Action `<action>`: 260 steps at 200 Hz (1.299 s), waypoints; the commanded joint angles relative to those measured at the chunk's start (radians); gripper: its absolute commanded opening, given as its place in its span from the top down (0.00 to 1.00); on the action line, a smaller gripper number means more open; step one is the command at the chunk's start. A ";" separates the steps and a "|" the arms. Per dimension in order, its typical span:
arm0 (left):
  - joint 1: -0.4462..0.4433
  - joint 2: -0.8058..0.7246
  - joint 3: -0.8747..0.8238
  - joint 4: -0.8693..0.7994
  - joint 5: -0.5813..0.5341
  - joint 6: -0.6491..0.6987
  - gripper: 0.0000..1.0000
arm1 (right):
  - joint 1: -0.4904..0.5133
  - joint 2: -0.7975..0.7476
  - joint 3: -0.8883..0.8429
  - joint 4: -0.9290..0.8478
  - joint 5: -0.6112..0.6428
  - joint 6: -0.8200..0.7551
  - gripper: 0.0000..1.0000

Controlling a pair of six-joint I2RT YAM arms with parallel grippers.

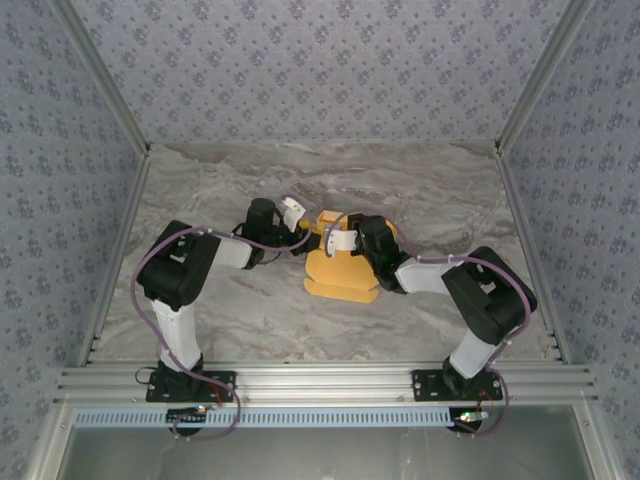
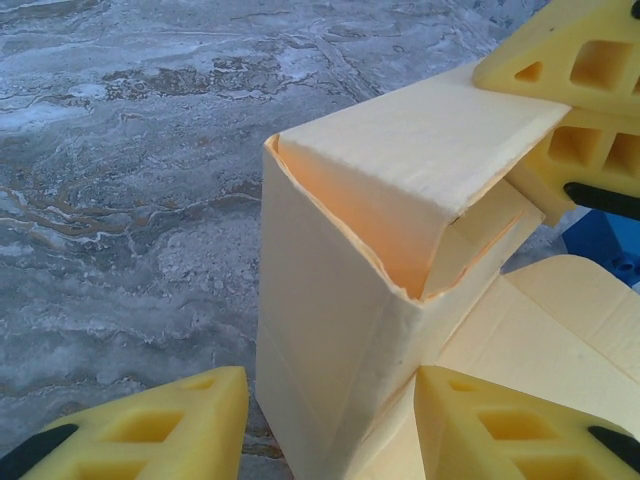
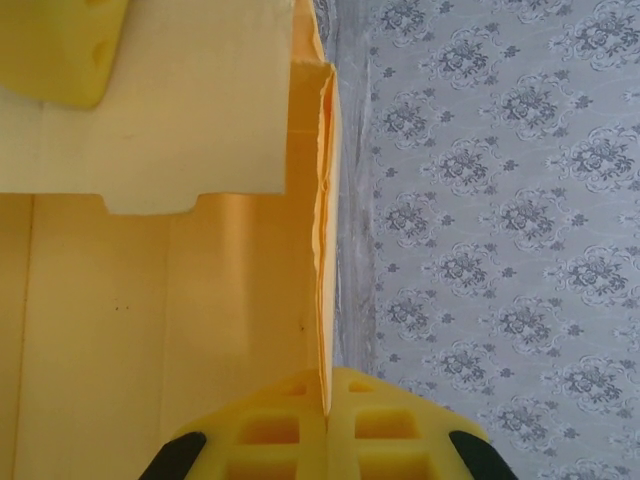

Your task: Fold the paper box

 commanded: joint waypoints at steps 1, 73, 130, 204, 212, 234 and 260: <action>-0.006 0.018 0.012 0.031 -0.022 -0.013 0.51 | 0.011 0.029 0.012 -0.041 -0.011 -0.012 1.00; -0.019 0.041 0.089 -0.060 -0.073 -0.044 0.53 | 0.009 0.010 0.031 -0.072 -0.036 0.018 1.00; -0.029 0.048 0.106 -0.036 -0.125 -0.105 0.51 | 0.002 0.007 0.036 -0.094 -0.049 0.031 1.00; -0.046 0.061 0.096 -0.028 -0.163 -0.096 0.53 | 0.006 0.036 0.024 -0.051 -0.008 -0.022 1.00; -0.046 0.062 0.088 -0.014 -0.163 -0.098 0.53 | 0.007 0.038 0.022 -0.040 -0.004 -0.032 1.00; -0.045 0.063 0.071 0.018 -0.160 -0.099 0.54 | 0.010 0.049 0.016 -0.020 0.009 -0.055 1.00; -0.045 0.062 0.053 0.048 -0.154 -0.094 0.54 | 0.013 0.071 0.001 0.030 0.020 -0.096 1.00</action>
